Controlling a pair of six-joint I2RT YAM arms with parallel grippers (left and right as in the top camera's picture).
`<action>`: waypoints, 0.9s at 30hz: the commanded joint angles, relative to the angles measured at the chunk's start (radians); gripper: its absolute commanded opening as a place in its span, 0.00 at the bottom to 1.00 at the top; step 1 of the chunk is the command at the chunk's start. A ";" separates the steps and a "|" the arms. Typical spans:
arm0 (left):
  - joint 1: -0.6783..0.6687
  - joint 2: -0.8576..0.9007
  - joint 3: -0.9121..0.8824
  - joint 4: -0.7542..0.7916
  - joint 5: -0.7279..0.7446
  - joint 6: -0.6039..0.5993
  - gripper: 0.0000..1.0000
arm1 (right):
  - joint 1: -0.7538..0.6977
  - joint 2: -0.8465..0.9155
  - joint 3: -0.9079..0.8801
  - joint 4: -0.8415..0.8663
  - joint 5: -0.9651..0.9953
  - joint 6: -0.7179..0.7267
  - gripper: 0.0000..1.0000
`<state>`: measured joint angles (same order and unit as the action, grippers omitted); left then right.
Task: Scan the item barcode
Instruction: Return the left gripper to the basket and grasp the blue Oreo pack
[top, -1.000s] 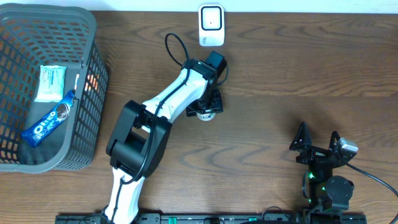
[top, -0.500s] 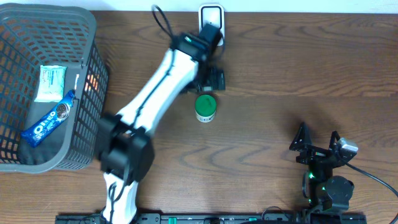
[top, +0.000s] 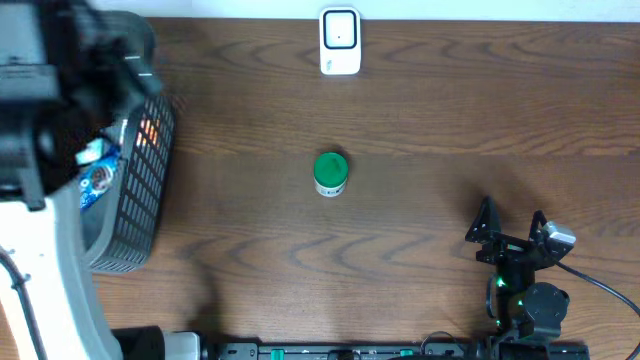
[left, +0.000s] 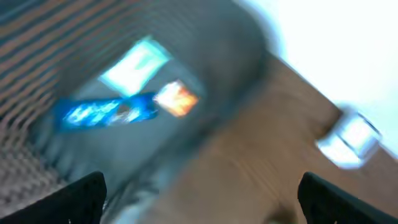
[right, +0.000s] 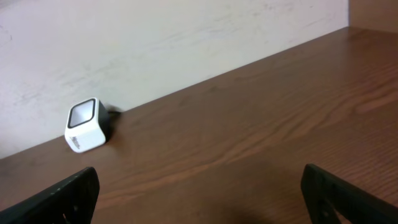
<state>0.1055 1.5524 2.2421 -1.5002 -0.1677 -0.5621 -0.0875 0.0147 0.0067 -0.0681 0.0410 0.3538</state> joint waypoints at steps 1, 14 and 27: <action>0.148 0.044 -0.070 -0.029 -0.027 -0.270 0.98 | -0.006 -0.006 -0.001 -0.003 0.006 0.005 0.99; 0.278 0.064 -0.706 0.490 -0.031 -0.496 0.98 | -0.006 -0.006 -0.001 -0.003 0.006 0.005 0.99; 0.283 0.236 -0.909 0.851 -0.055 -0.541 0.98 | -0.006 -0.006 -0.001 -0.003 0.006 0.005 0.99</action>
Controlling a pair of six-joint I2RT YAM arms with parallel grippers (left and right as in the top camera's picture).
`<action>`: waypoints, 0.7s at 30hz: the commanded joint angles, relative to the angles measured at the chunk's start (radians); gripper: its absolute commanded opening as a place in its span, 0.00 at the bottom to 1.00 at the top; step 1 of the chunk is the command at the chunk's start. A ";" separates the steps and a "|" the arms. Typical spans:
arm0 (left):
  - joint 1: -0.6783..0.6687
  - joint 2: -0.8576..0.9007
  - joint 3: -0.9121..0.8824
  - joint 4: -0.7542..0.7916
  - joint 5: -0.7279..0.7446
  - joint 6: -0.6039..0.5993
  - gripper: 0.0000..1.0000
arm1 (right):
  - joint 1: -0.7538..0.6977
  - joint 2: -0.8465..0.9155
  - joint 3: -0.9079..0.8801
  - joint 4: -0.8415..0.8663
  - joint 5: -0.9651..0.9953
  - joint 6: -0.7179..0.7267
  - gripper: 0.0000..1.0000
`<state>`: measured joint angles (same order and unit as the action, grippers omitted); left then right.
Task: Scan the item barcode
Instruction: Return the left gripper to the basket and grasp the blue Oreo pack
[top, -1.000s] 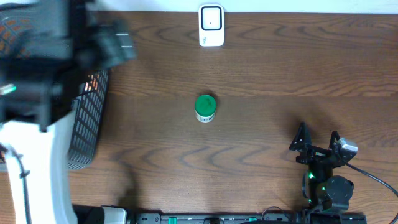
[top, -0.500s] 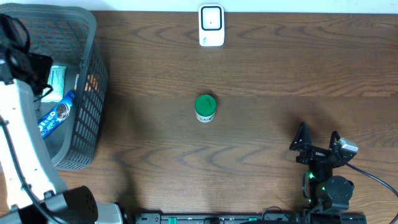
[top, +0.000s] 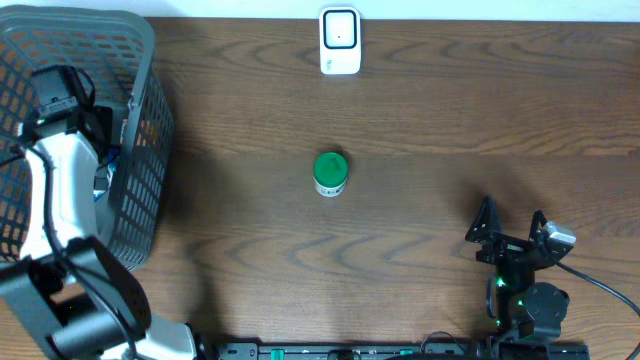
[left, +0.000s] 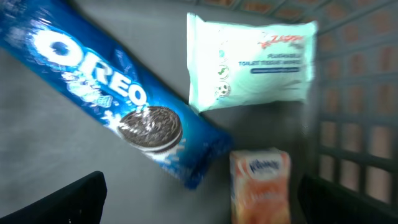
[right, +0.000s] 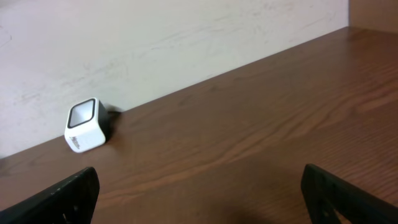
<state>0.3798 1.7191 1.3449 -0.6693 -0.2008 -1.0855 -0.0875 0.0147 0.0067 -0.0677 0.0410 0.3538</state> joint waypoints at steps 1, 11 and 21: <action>0.012 0.089 -0.012 0.027 -0.021 -0.018 0.98 | -0.006 -0.006 -0.001 -0.003 0.006 0.005 0.99; 0.082 0.262 -0.012 0.065 -0.021 -0.020 0.98 | -0.006 -0.006 -0.001 -0.003 0.006 0.005 0.99; 0.108 0.298 -0.012 0.041 -0.021 0.059 0.27 | -0.006 -0.006 -0.001 -0.003 0.006 0.005 0.99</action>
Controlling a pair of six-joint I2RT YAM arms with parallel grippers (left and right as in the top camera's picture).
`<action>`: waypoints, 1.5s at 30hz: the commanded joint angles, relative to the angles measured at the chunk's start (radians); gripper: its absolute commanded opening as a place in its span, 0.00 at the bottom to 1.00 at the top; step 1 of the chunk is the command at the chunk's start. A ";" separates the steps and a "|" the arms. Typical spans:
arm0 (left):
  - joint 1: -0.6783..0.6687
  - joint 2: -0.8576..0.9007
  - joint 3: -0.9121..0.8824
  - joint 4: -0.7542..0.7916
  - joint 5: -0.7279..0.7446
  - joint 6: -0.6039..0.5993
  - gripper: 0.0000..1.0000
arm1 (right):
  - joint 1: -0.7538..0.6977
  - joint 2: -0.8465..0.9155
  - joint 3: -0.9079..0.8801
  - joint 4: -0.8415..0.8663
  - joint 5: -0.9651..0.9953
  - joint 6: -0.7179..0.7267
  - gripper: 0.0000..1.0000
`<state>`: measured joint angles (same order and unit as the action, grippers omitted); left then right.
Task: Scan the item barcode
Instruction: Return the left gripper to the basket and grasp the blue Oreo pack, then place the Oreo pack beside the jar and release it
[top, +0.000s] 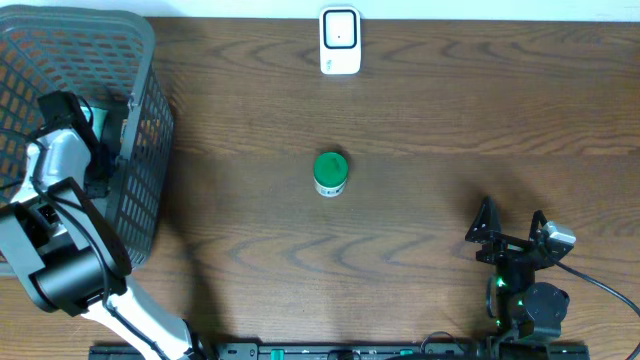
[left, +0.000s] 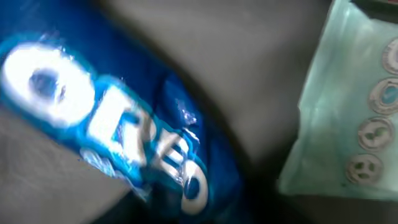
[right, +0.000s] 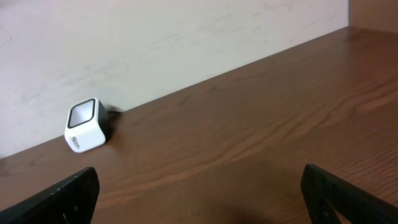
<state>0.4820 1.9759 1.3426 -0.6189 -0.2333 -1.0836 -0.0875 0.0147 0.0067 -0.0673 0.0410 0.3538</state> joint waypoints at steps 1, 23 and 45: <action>0.006 0.033 -0.009 -0.015 0.011 0.079 0.23 | -0.006 -0.006 -0.001 -0.003 0.006 0.005 0.99; -0.101 -0.921 0.045 -0.035 0.364 0.222 0.08 | -0.006 -0.006 -0.001 -0.003 0.006 0.005 0.99; -1.303 -0.145 0.032 0.299 0.037 0.666 0.08 | -0.006 -0.006 -0.001 -0.003 0.006 0.005 0.99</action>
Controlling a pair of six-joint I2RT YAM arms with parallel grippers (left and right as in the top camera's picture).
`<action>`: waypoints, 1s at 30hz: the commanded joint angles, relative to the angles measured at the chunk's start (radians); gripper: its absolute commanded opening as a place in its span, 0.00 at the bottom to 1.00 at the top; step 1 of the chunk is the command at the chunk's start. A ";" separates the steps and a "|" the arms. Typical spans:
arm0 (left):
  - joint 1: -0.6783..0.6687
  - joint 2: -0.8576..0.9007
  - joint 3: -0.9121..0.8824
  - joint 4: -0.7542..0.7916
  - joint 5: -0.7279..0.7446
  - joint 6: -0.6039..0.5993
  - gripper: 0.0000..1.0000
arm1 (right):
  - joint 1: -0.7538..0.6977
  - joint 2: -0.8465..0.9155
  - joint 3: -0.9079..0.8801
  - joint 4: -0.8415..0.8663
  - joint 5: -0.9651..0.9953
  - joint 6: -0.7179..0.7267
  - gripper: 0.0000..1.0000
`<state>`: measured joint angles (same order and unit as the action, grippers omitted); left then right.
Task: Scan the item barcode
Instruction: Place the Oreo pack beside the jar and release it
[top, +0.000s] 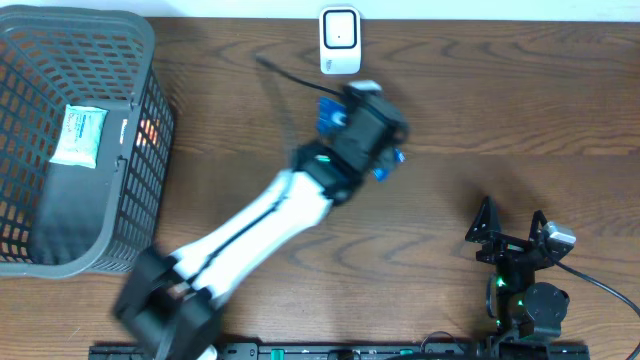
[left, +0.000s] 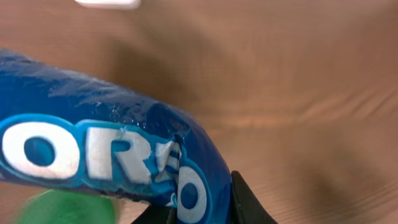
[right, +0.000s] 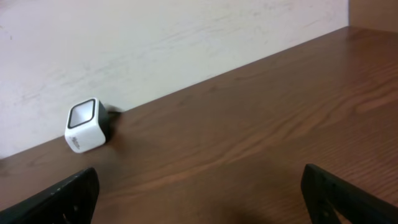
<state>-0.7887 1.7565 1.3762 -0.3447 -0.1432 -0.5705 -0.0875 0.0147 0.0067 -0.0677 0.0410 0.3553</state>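
Observation:
My left gripper (top: 362, 128) is shut on a blue Oreo cookie pack (left: 106, 155), held over the middle of the table below the white barcode scanner (top: 339, 41). In the overhead view only the pack's blue ends (top: 328, 113) show past the gripper. The scanner's lower edge shows at the top of the left wrist view, and the scanner (right: 85, 124) stands by the wall in the right wrist view. A green-lidded jar (left: 56, 208) lies under the pack, hidden in the overhead view. My right gripper (top: 512, 233) rests open at the front right.
A dark wire basket (top: 130, 150) stands at the left edge of the wooden table (top: 500, 110). Inside it lie a pale green wipes pack (top: 80, 134) and an orange packet (top: 150, 130) against its right wall.
My left arm has left the basket and now holds the Oreo pack over the table's middle, just below the scanner. The pack is gone from the basket. The right arm is unchanged.
My left arm was first high beside the basket. Then its open gripper was inside the basket over the Oreo pack, wipes and orange packet, then close down on the Oreo pack. Now it grips that pack near the scanner. The right arm stayed put.

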 joint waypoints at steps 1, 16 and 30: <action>-0.042 0.110 -0.002 0.031 -0.053 0.153 0.08 | -0.006 -0.006 -0.001 -0.003 0.006 0.003 0.99; -0.059 0.197 0.050 0.011 0.008 0.320 0.72 | -0.006 -0.006 -0.001 -0.003 0.006 0.003 0.99; 0.133 -0.357 0.365 -0.360 -0.323 0.484 0.88 | -0.006 -0.006 -0.001 -0.003 0.006 0.003 0.99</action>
<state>-0.7578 1.4670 1.7466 -0.6483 -0.2897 -0.1066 -0.0875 0.0147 0.0067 -0.0677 0.0410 0.3557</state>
